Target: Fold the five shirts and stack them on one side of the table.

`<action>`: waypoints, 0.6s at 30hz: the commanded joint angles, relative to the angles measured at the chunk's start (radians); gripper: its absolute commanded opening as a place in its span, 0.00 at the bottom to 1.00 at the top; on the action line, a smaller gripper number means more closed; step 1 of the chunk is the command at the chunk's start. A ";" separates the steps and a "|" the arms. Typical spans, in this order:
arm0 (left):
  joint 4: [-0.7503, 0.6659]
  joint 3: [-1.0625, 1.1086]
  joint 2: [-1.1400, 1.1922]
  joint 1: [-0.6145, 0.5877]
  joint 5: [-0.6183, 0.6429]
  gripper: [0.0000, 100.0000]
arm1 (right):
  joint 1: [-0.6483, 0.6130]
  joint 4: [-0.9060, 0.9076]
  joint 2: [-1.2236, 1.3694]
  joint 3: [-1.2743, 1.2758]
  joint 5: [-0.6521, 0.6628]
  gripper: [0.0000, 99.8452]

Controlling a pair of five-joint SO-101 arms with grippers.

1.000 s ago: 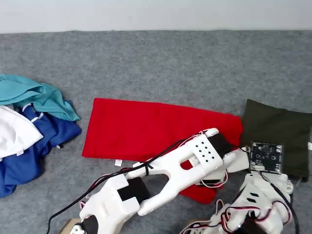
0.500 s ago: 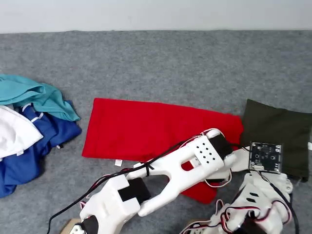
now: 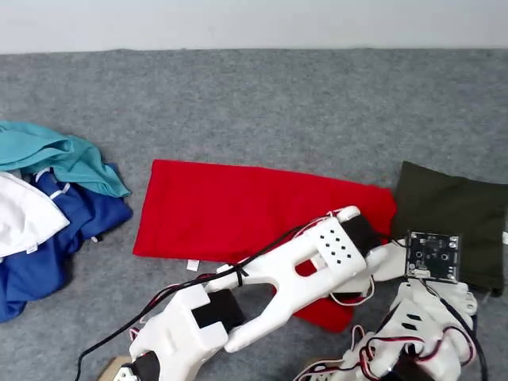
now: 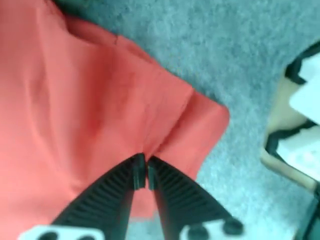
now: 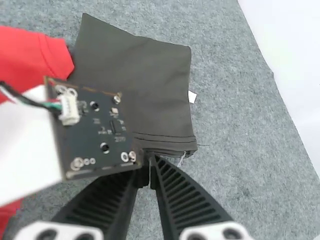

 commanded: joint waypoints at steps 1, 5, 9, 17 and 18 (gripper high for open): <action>0.064 -0.070 -0.040 -0.005 0.002 0.01 | 0.008 -0.005 0.008 -0.020 -0.005 0.01; 0.080 -0.099 -0.041 -0.003 0.002 0.01 | 0.008 -0.005 0.008 -0.020 -0.005 0.01; 0.080 -0.090 -0.087 0.011 0.003 0.01 | 0.008 -0.005 0.008 -0.018 -0.005 0.01; 0.078 -0.002 -0.218 0.071 0.006 0.01 | 0.008 -0.005 0.008 -0.018 -0.005 0.01; 0.078 0.010 -0.218 0.072 0.008 0.01 | 0.008 -0.005 0.008 -0.018 -0.005 0.01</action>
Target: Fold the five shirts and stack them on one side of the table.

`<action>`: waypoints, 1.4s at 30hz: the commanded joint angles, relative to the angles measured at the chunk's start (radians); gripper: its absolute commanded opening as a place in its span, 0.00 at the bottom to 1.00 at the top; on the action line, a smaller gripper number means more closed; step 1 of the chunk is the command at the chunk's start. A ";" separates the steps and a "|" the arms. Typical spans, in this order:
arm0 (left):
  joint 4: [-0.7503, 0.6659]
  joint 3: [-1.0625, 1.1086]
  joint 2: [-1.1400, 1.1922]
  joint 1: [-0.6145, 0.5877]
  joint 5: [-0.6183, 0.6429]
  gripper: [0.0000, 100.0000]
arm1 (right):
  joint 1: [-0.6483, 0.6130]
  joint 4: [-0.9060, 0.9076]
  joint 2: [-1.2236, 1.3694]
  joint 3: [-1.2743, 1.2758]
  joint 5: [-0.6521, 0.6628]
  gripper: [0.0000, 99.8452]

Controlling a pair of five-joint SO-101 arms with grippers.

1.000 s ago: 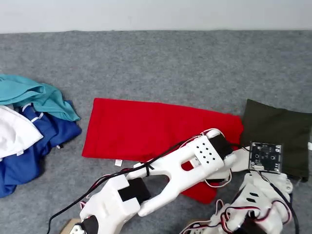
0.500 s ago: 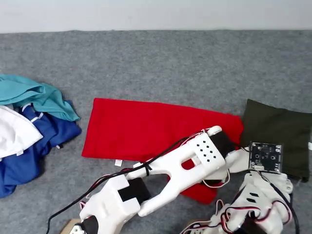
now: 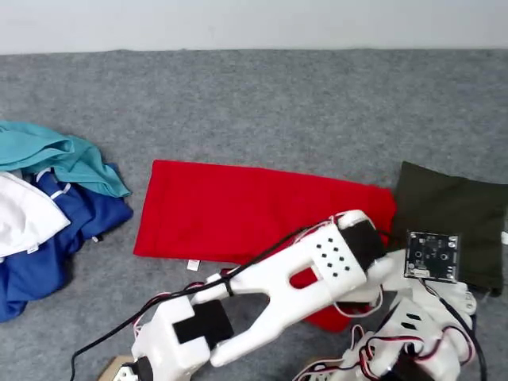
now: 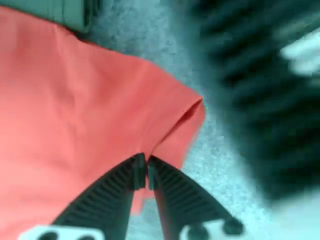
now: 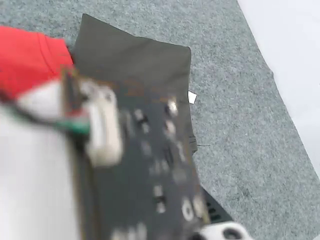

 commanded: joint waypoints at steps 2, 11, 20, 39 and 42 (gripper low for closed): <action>0.028 0.036 -0.077 0.009 0.006 0.01 | 0.008 -0.005 0.008 -0.018 -0.005 0.01; -0.041 0.102 -0.075 -0.021 0.005 0.01 | 0.012 -0.005 0.008 -0.018 -0.005 0.01; -0.060 0.102 -0.037 -0.035 0.006 0.03 | 0.012 -0.005 0.007 -0.018 -0.005 0.01; -0.221 0.116 0.068 -0.127 0.080 0.13 | 0.012 -0.004 0.007 -0.017 -0.005 0.01; -0.206 0.117 0.127 -0.138 0.074 0.07 | 0.012 -0.004 0.007 -0.017 -0.005 0.01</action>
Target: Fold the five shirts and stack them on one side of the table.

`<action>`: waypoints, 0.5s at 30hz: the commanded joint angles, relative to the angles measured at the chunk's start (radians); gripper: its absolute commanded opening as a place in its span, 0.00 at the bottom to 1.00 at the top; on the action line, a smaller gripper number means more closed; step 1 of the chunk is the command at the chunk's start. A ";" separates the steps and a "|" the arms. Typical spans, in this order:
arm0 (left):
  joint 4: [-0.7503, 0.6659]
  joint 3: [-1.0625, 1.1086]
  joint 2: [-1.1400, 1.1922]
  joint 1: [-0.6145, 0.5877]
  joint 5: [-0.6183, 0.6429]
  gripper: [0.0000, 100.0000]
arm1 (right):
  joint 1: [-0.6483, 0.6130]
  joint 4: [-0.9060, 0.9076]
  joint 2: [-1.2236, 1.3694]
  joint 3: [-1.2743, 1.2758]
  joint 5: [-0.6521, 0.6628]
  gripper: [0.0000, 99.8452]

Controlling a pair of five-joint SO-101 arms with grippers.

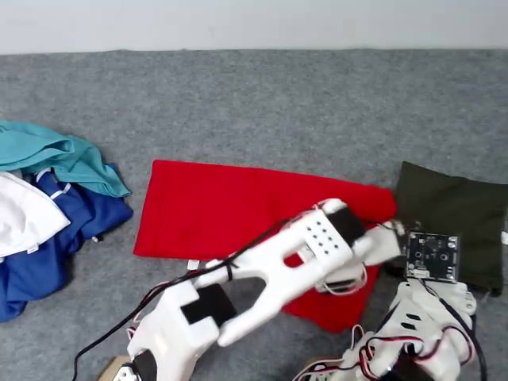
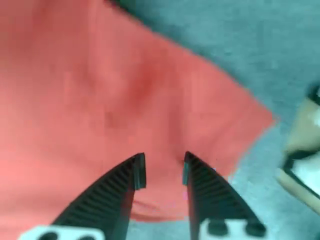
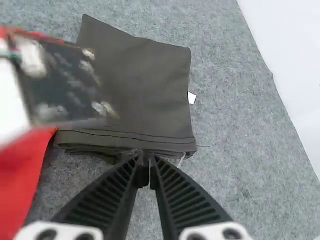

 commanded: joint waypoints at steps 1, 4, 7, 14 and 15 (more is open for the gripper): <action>0.015 -0.004 0.043 -0.014 -0.014 0.05 | 0.012 -0.004 0.007 -0.015 -0.005 0.01; 0.057 -0.004 0.129 -0.015 -0.055 0.01 | 0.012 -0.004 0.007 -0.015 -0.005 0.01; 0.083 -0.022 0.173 -0.015 -0.054 0.02 | 0.012 -0.004 0.007 -0.015 -0.005 0.01; 0.213 -0.243 0.140 -0.015 0.000 0.02 | 0.012 -0.004 0.007 -0.015 -0.005 0.01; 0.230 -0.274 0.124 -0.015 0.003 0.02 | 0.012 -0.004 0.007 -0.015 -0.005 0.01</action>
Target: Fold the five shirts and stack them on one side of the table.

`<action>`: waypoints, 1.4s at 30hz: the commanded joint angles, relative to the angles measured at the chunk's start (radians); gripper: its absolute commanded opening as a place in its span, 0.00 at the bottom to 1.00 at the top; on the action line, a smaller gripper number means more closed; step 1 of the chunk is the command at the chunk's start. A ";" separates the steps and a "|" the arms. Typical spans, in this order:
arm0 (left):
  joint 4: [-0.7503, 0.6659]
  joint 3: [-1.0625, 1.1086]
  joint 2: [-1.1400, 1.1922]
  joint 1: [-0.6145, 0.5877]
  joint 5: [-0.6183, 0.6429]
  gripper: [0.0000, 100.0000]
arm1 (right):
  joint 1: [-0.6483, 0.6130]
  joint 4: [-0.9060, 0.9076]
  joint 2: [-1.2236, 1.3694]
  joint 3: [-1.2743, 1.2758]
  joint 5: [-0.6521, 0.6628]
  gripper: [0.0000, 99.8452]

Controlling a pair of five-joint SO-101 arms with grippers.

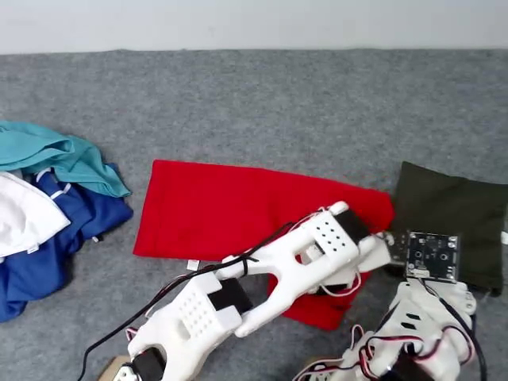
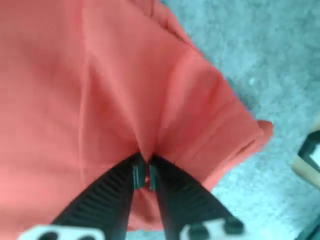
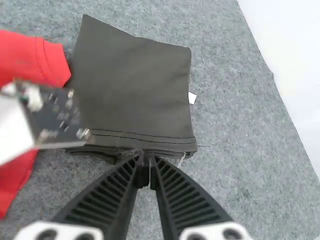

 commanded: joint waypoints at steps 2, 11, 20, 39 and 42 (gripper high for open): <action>0.066 -0.134 -0.091 -0.014 0.018 0.02 | 0.012 -0.004 0.007 -0.015 -0.005 0.01; 0.064 -0.028 -0.169 -0.078 0.011 0.02 | 0.012 -0.004 0.007 -0.015 -0.005 0.01; 0.064 -0.002 -0.175 -0.069 0.017 0.09 | 0.012 -0.004 0.007 -0.015 -0.005 0.01; 0.011 0.010 -0.178 -0.209 0.011 0.02 | 0.012 -0.004 0.007 -0.015 -0.005 0.01; 0.011 0.007 -0.066 -0.203 0.011 0.01 | 0.012 -0.004 0.007 -0.015 -0.005 0.01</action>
